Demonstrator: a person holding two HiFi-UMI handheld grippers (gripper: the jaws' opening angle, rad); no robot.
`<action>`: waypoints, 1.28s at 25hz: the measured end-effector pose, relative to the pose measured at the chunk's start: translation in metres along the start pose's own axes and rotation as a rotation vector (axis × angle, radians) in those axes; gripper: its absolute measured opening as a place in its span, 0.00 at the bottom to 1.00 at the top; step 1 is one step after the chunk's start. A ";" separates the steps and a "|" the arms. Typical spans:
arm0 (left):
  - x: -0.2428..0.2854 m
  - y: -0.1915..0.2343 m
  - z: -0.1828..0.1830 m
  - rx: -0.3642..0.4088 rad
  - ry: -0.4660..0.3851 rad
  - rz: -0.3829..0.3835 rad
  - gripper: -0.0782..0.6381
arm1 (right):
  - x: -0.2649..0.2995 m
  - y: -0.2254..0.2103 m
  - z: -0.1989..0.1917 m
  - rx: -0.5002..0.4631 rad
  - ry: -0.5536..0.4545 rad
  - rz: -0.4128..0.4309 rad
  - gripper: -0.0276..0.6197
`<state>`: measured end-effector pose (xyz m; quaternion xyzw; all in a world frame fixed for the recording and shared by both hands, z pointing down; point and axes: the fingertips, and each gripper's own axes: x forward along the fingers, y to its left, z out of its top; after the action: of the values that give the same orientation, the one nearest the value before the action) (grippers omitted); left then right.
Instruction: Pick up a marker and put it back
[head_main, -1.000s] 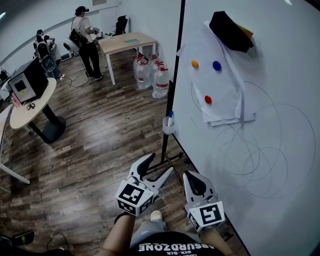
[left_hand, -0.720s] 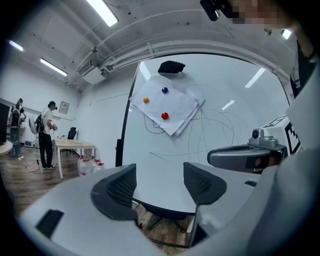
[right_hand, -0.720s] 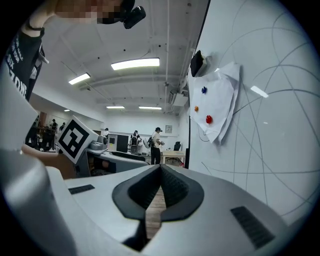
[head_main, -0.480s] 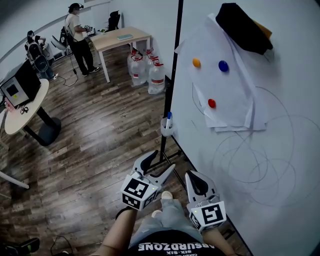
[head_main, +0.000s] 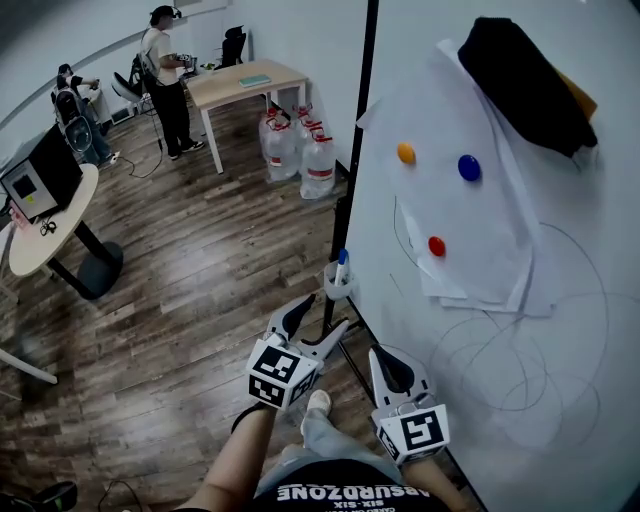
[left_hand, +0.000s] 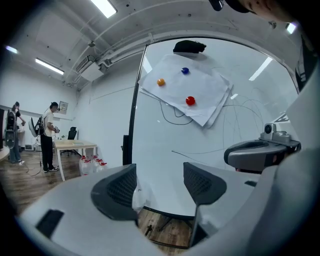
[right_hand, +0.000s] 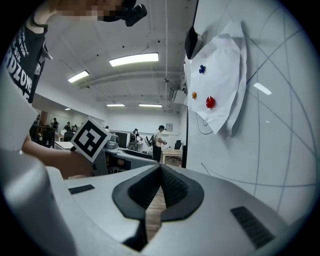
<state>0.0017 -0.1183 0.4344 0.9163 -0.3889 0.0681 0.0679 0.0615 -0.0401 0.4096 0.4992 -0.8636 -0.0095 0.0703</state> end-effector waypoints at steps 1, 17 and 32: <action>0.005 0.007 0.002 0.001 0.002 0.004 0.50 | 0.007 -0.002 0.003 -0.005 -0.003 0.004 0.04; 0.091 0.070 -0.006 -0.007 0.066 -0.036 0.50 | 0.074 -0.026 0.014 -0.023 -0.024 0.040 0.04; 0.147 0.095 -0.045 0.016 0.209 -0.083 0.50 | 0.100 -0.031 0.002 0.001 0.001 0.034 0.04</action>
<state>0.0306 -0.2793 0.5118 0.9200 -0.3407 0.1636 0.1035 0.0388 -0.1419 0.4167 0.4845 -0.8719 -0.0076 0.0707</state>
